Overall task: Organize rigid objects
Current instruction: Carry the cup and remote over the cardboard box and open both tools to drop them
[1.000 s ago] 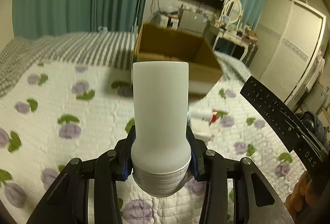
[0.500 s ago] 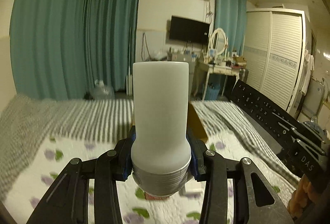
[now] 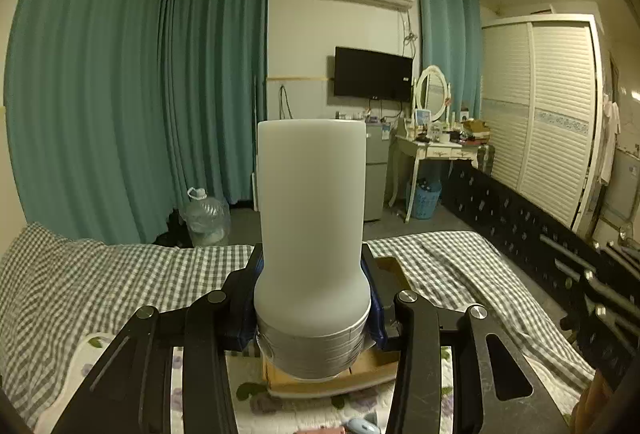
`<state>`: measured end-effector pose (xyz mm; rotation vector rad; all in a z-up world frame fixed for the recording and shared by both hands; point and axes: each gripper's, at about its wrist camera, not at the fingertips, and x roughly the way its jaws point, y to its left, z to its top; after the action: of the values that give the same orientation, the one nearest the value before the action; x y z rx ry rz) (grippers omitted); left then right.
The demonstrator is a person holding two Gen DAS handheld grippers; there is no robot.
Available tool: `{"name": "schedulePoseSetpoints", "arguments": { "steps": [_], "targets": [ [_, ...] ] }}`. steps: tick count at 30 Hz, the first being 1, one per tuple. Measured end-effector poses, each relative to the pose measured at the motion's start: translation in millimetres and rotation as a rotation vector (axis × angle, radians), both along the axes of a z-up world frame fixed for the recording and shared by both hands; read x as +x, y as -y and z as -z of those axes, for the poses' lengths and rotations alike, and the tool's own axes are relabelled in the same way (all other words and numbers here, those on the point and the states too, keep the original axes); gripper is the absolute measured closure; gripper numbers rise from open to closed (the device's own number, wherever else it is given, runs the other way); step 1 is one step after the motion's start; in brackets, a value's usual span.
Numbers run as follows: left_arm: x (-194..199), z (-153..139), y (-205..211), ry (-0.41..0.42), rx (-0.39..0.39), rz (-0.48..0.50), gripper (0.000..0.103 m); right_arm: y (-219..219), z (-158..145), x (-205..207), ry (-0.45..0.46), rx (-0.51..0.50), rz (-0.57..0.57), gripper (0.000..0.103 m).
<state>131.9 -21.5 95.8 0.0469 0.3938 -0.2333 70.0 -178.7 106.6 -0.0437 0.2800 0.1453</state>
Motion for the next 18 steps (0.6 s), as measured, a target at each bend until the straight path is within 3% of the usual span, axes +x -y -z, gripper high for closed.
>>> {"name": "schedulePoseSetpoints", "arguments": {
  "steps": [7, 18],
  "targets": [
    [62, 42, 13, -0.069, 0.009, -0.01, 0.06, 4, 41, 66, -0.108, 0.015, -0.029, 0.083],
    [140, 142, 32, -0.338, 0.047, -0.006, 0.06, 5, 140, 156, -0.331, -0.002, -0.085, 0.083]
  ]
}}
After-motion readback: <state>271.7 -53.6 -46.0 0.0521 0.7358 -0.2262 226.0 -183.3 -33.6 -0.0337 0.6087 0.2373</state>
